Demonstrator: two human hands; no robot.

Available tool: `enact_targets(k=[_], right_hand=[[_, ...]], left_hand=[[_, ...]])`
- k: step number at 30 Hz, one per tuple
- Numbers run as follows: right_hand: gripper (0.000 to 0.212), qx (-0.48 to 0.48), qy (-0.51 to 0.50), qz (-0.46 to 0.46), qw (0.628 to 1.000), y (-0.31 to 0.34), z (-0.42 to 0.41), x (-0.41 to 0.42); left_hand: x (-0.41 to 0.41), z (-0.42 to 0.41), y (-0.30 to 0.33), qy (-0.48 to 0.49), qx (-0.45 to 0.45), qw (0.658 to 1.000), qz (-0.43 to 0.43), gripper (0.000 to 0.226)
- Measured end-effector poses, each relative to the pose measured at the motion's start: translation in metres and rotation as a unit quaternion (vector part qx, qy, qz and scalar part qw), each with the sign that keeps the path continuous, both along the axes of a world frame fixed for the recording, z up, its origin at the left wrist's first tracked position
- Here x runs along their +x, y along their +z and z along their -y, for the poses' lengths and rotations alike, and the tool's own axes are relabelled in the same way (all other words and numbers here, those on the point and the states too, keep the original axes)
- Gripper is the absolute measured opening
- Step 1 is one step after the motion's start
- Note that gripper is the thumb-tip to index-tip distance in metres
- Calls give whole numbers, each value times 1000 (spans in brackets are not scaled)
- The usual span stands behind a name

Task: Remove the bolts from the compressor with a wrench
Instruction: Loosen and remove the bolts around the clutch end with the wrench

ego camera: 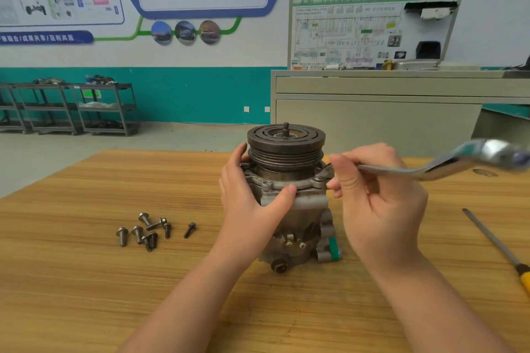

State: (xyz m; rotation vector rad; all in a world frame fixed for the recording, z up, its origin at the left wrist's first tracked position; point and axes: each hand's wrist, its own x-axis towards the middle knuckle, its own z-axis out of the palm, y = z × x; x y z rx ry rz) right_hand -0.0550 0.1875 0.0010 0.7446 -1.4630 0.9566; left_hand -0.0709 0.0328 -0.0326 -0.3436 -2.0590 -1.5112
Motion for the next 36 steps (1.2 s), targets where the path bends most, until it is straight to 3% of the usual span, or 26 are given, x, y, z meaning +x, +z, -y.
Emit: enact_targets(k=[2, 7, 10, 12, 14, 16, 20, 22, 25, 27, 31, 36], right_hand=[[37, 38, -34, -32, 998, -3, 4, 1], [26, 91, -50, -74, 992, -10, 12, -2], [30, 19, -14, -43, 999, -17, 11, -7], [26, -121, 71, 20, 990, -15, 14, -7], [29, -284, 159, 101, 940, -11, 15, -10], [32, -378, 228, 192, 876, -6, 9, -19], [27, -435, 386, 343, 738, 7, -11, -34], [27, -435, 414, 357, 716, 7, -13, -34], [26, -442, 410, 306, 736, 6, -12, -26], [26, -423, 361, 256, 791, 11, -13, -19], [18, -290, 213, 174, 917, 14, -8, -8], [16, -102, 120, 84, 984, 6, -1, -1]], left_hand=[[-3, -2, 0, 11, 2, 1000, -9, 87], [-8, -5, 4, 40, 28, 998, -43, 78], [-4, 0, -1, 10, 2, 1000, -24, 90], [-2, 1, -1, 8, -7, 1000, -11, 93], [0, 0, 1, 8, -9, 1000, -7, 90], [0, 0, 3, 4, -9, 1000, -5, 87], [1, 0, 3, 2, -6, 1000, -8, 87], [0, -1, 3, 4, -8, 1000, -10, 85], [0, 0, 3, 2, -12, 1000, -11, 83], [0, 1, 3, -5, -13, 1000, -5, 84], [1, 0, 3, -5, -14, 1000, -4, 87], [-1, 1, 0, 8, -22, 1000, -7, 92]])
